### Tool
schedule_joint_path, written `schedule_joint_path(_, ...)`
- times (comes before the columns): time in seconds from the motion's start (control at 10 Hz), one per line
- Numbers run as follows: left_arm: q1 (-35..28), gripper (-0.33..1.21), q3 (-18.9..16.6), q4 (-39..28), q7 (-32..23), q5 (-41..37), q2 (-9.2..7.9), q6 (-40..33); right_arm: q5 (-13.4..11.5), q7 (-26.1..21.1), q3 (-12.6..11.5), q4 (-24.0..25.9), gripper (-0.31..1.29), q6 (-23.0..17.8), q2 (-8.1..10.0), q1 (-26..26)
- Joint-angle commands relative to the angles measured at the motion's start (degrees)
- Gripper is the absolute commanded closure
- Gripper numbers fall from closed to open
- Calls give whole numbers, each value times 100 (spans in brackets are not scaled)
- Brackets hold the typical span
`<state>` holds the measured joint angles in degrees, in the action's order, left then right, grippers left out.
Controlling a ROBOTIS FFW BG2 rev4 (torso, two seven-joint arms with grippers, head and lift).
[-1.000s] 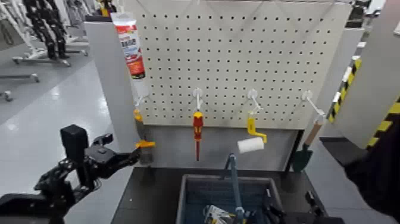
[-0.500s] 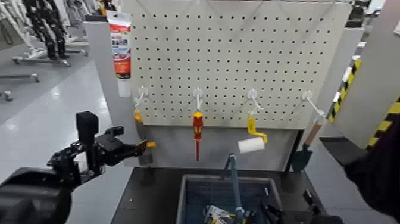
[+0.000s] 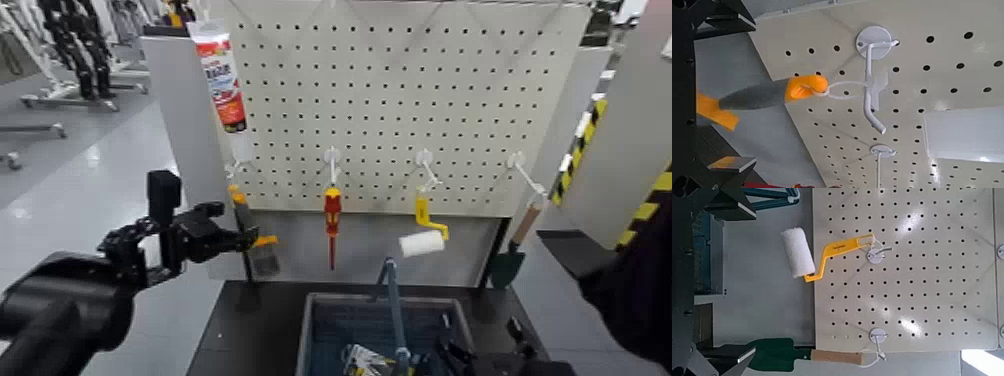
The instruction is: Put the yellow paint brush into the crate.
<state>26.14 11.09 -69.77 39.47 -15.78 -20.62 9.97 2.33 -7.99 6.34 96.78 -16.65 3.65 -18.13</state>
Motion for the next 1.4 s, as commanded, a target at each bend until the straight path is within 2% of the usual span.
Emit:
schedule_joint_path(0.1,322,12,262,420,123,-75,40,-83,22,-1,34,-28,12,-23,22,29)
schedule_joint_path(0.2,383,14,333,517,149,-101,58,-101,31,-1,25,-28,12,-40,4,29)
schedule_joint_path(0.3,410,23,350,552,149,-101,66,-83,31,-1,25,-37,12,-49,4,29)
schedule_joint_path(0.4,418,59,350,552,149,-84,75,-57,40,-1,25,-37,12,-49,4,29)
schedule_joint_path(0.5,418,85,341,543,132,-84,84,-22,40,-1,17,-37,12,-49,4,29)
schedule_joint_path(0.6,401,100,324,499,96,-84,84,-30,40,-1,8,-37,12,-49,4,12)
schedule_joint_path(0.9,278,115,280,253,-141,-31,75,-13,40,-1,8,-37,12,-58,4,12)
schedule_joint_path(1.4,84,115,157,-63,-158,-40,75,-22,57,-1,17,-37,12,-49,4,12)
